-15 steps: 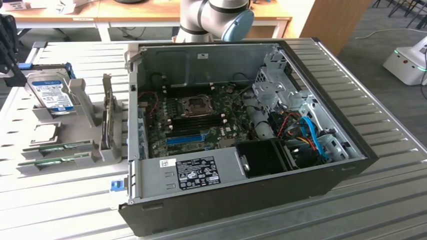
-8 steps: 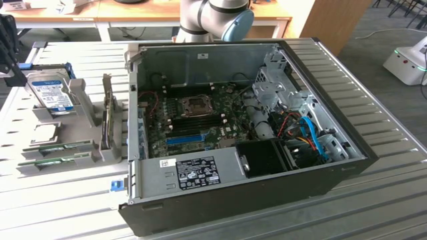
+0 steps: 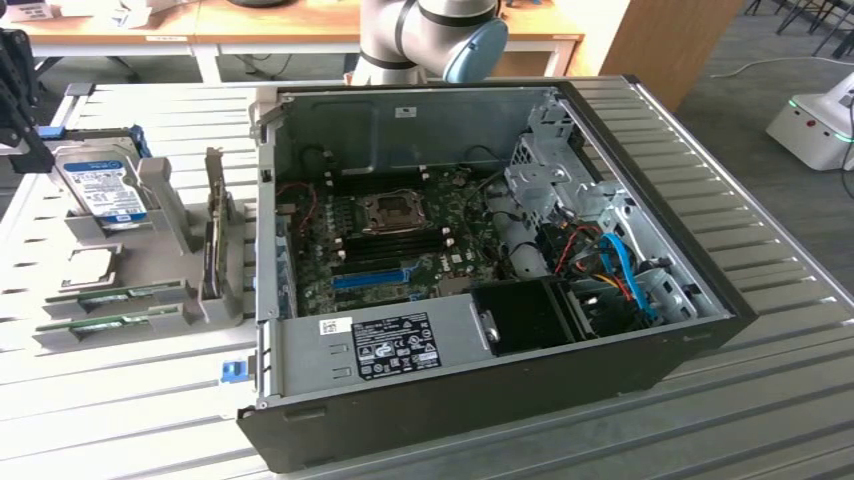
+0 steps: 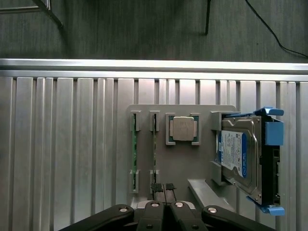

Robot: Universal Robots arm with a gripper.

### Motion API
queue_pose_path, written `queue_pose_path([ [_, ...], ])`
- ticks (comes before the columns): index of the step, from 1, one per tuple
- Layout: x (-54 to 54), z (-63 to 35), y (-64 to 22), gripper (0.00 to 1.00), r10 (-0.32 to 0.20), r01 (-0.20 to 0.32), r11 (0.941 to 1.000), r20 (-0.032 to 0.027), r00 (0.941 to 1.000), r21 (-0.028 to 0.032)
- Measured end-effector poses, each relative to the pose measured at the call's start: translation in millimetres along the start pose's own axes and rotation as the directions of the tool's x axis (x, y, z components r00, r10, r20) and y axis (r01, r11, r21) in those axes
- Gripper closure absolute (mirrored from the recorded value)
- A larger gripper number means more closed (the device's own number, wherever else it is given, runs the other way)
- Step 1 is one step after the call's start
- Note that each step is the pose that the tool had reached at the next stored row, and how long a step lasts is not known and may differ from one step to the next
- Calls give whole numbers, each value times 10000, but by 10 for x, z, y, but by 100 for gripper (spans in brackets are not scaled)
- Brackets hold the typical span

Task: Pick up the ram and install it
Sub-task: 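Pick up the ram and move it above insertion slot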

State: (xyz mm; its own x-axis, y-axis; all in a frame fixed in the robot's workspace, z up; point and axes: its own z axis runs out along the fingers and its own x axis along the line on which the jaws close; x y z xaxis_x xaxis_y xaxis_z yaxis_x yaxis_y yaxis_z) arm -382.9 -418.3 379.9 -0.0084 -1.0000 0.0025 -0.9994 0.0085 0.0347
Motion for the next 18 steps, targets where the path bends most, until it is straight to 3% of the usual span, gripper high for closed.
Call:
queue_pose_path([
  [18, 0, 136, -5, 90, -1, 1, 10000, 0, 10000, 1],
])
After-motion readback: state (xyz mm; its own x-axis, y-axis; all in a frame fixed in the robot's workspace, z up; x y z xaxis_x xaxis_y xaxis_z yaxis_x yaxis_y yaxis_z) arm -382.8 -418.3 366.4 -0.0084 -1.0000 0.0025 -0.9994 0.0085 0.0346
